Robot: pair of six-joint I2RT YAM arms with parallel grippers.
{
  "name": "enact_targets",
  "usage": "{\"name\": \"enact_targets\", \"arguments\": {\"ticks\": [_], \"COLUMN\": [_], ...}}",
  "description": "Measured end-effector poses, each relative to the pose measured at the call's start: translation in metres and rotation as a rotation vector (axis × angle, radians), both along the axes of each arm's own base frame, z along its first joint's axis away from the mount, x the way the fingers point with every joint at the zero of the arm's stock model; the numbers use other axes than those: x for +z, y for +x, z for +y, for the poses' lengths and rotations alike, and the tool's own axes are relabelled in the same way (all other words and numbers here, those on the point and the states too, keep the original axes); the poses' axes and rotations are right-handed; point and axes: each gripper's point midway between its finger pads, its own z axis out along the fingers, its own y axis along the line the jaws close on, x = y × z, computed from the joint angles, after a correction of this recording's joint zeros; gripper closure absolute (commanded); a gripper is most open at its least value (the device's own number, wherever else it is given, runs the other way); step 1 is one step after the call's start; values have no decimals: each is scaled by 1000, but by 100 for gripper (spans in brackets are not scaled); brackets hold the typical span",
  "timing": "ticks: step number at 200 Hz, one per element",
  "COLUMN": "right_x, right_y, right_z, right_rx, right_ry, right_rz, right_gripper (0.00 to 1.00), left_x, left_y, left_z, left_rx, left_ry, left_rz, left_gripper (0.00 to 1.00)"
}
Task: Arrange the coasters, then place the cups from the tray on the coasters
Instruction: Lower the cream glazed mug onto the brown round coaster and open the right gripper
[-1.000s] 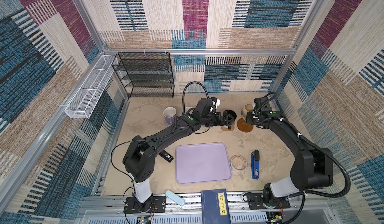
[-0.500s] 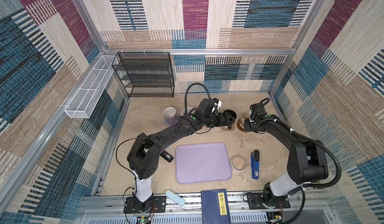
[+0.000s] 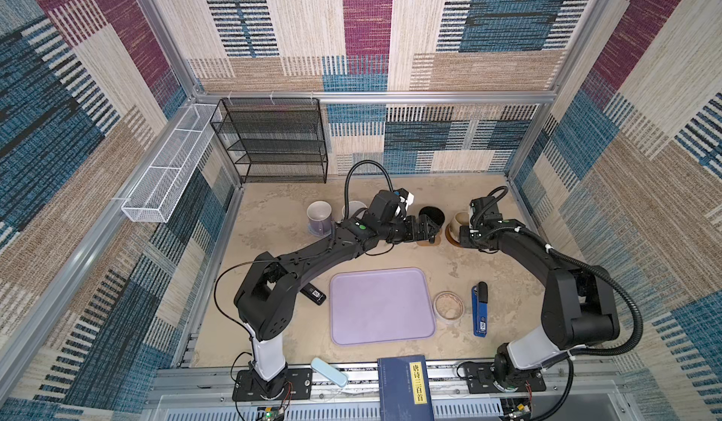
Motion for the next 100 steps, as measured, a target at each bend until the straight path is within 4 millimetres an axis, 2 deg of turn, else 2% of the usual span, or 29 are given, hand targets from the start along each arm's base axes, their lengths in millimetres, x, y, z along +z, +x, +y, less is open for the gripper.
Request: {"name": "enact_targets", "arguments": {"ticks": [31, 58, 100], "right_x": [0, -2, -3], "right_y": [1, 1, 0], "right_z": [2, 3, 2], "right_rx": [5, 7, 8], "right_ry": [2, 1, -4], "right_rz": [-9, -17, -42], "right_gripper": [94, 83, 80], "left_x": [3, 1, -1], "left_y": [-2, -3, -4], "left_z": [2, 3, 4], "left_rx": [1, 3, 7], "left_ry": [-6, -7, -15], "left_rz": [-3, 2, -1], "left_gripper": [0, 1, 1]}}
